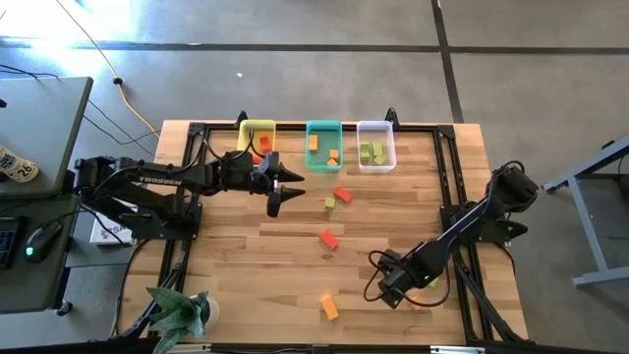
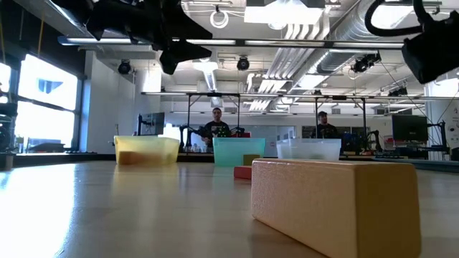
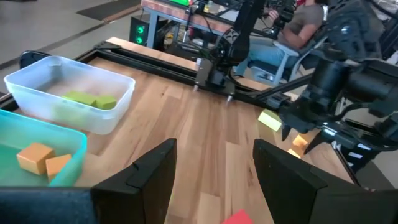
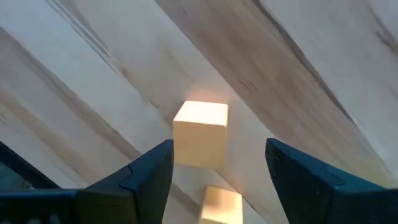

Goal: Sort & place blocks by color
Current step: Put the yellow block into the green bin

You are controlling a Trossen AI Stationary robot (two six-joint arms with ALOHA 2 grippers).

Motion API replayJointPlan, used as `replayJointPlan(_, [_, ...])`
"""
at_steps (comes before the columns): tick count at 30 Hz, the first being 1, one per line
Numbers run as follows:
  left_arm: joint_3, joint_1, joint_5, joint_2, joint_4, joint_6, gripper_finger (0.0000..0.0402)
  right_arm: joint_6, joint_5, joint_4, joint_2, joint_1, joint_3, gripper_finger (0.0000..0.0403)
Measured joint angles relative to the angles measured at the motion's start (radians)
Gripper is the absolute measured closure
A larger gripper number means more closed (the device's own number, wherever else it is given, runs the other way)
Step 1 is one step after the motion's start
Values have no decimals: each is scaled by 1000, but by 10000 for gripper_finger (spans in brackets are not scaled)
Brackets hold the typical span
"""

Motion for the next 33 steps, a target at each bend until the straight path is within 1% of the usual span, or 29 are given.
replayJointPlan(4, [0,-8,-9,0,0,0,200,-1,-14,107,0,0,-49,162])
replayJointPlan(7, [0,-11,-42,0,0,2,200,-2,-14,173,0,0,-75,162])
replayJointPlan(12, [0,-3,-50,0,0,3,200,6,-3,149,0,-3,-82,170])
replayJointPlan(15, [0,6,-50,0,0,3,200,6,-2,147,0,-8,-82,197])
replayJointPlan(19, [0,23,-49,0,0,4,200,11,-3,147,3,-23,-81,255])
replayJointPlan(23, [0,46,-49,0,0,6,200,47,-43,155,21,-50,-77,303])
replayJointPlan(29, [0,80,-49,0,0,96,200,57,-71,213,18,-108,-78,304])
replayJointPlan(33, [0,101,-49,0,0,138,200,57,-41,252,-3,-164,-84,304])
